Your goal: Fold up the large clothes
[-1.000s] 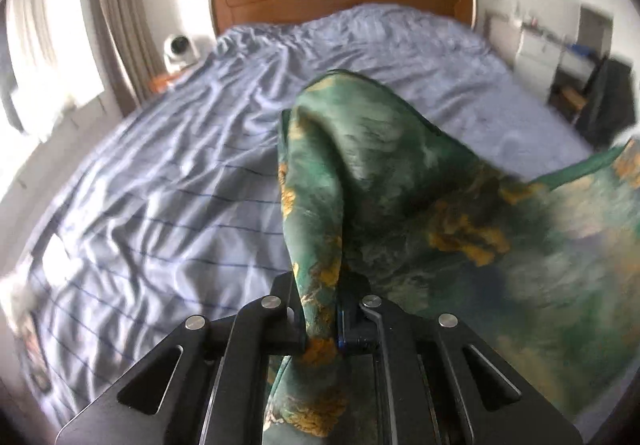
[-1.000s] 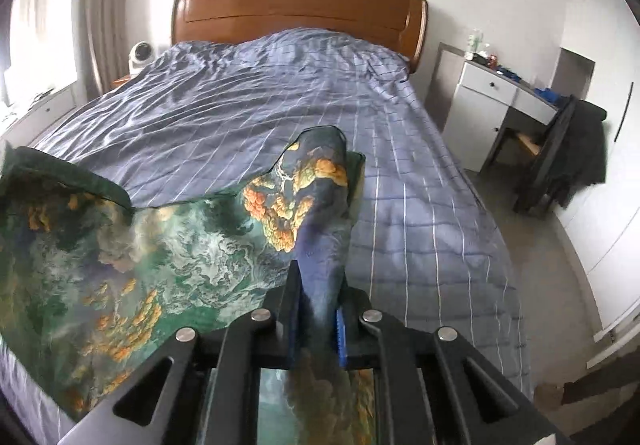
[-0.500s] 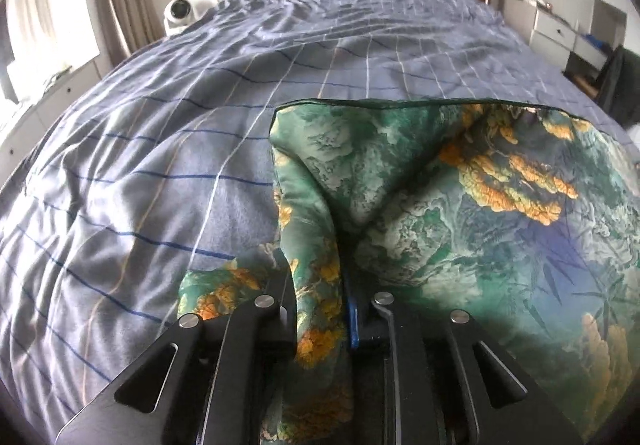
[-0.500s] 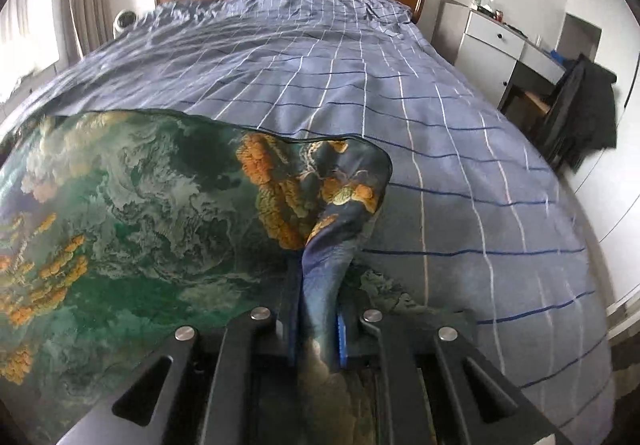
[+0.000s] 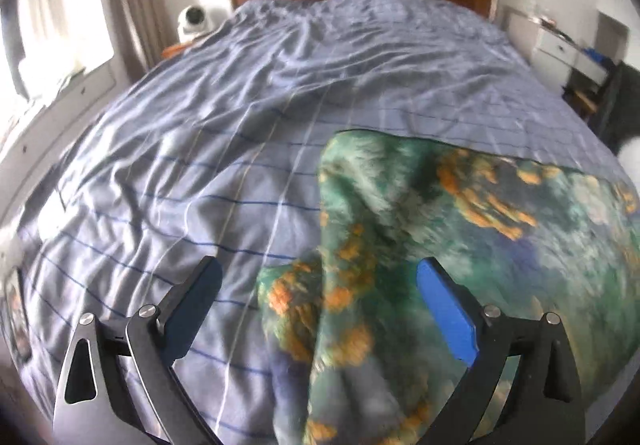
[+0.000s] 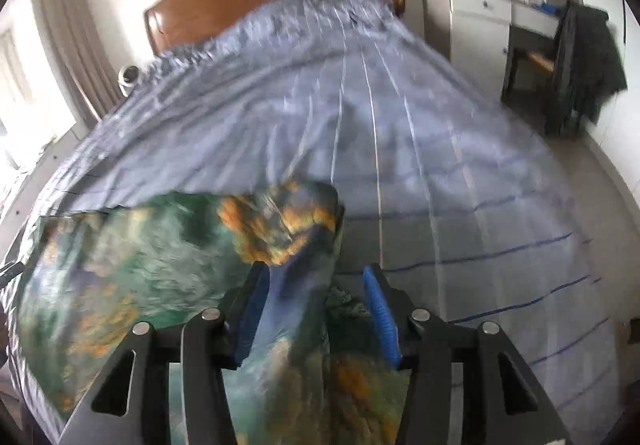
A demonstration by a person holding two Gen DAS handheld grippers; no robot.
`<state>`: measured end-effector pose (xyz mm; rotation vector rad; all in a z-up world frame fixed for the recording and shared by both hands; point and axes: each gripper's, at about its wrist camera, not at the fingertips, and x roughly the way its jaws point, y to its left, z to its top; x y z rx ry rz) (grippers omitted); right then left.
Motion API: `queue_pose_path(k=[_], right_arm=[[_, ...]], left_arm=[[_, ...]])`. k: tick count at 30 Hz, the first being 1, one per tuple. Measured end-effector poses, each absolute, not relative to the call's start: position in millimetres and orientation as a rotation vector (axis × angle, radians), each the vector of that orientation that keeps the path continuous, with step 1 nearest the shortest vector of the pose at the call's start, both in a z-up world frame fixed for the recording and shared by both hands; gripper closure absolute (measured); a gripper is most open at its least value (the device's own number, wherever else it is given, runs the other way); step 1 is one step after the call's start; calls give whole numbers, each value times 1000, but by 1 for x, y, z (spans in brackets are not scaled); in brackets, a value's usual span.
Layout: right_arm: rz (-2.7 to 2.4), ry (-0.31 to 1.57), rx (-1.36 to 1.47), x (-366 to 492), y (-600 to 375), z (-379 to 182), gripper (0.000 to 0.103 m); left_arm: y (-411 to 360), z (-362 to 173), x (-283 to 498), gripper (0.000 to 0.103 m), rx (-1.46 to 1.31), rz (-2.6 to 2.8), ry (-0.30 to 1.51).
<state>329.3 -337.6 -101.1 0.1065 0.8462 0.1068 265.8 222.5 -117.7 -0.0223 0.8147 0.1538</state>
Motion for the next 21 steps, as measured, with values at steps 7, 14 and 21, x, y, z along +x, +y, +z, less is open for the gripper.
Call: queue_pose_path(k=[7, 14, 21], right_arm=[[485, 936, 80, 248, -290, -96, 53], [199, 885, -53, 200, -298, -109, 52], [284, 758, 63, 167, -261, -87, 50]], left_arm=[[203, -152, 250, 4, 24, 127, 908], [150, -88, 251, 3, 95, -17, 806], [39, -85, 339, 2, 130, -204, 868]])
